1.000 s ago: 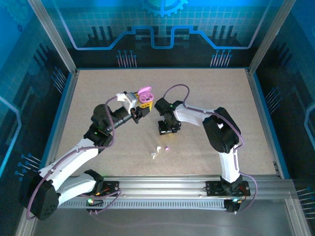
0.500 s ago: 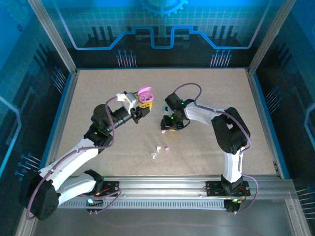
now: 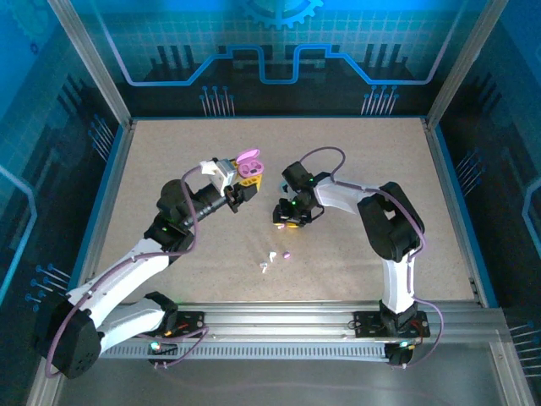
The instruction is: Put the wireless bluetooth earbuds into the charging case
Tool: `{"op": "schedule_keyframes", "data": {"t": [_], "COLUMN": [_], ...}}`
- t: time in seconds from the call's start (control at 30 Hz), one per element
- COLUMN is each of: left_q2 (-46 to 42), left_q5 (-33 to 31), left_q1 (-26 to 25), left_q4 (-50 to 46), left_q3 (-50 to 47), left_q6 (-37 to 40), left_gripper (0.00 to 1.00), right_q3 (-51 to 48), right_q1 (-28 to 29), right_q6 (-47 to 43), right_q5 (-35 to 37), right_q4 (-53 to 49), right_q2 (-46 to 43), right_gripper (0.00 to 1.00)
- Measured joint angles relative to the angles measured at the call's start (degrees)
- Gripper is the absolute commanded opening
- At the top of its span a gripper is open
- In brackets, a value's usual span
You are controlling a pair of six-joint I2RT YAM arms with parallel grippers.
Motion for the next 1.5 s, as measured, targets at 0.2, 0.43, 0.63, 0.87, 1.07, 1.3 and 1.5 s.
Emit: {"op": "schedule_keyframes", "data": {"t": [0.2, 0.43, 0.63, 0.87, 1.07, 1.3, 1.5], "left_q2": [0.00, 0.00, 0.00, 0.00, 0.00, -0.04, -0.17], "left_q5": [0.00, 0.00, 0.00, 0.00, -0.02, -0.20, -0.61], "left_q1": [0.00, 0.00, 0.00, 0.00, 0.00, 0.00, 0.00], "left_q4": [0.00, 0.00, 0.00, 0.00, 0.00, 0.00, 0.00], "left_q3": [0.00, 0.00, 0.00, 0.00, 0.00, -0.39, -0.74], "left_q6": [-0.02, -0.02, -0.02, -0.02, -0.02, 0.00, 0.00], "left_gripper": [0.34, 0.35, 0.35, 0.35, 0.35, 0.35, 0.35], "right_q3": [0.00, 0.00, 0.90, 3.02, 4.72, 6.64, 8.87], "right_q1": [-0.09, -0.07, 0.26, 1.09, 1.81, 2.51, 3.23], "right_q6": [0.04, 0.02, -0.20, -0.92, -1.44, -2.16, -3.56], "right_q5": [-1.05, -2.71, -3.89, -4.26, -4.52, -4.85, -4.79], "right_q4": [1.09, 1.75, 1.95, 1.70, 1.42, -0.15, -2.62], "right_q2": [0.22, 0.24, 1.44, 2.91, 3.50, 4.50, 4.61], "right_gripper": [0.36, 0.36, 0.36, 0.36, 0.36, 0.36, 0.36]}}
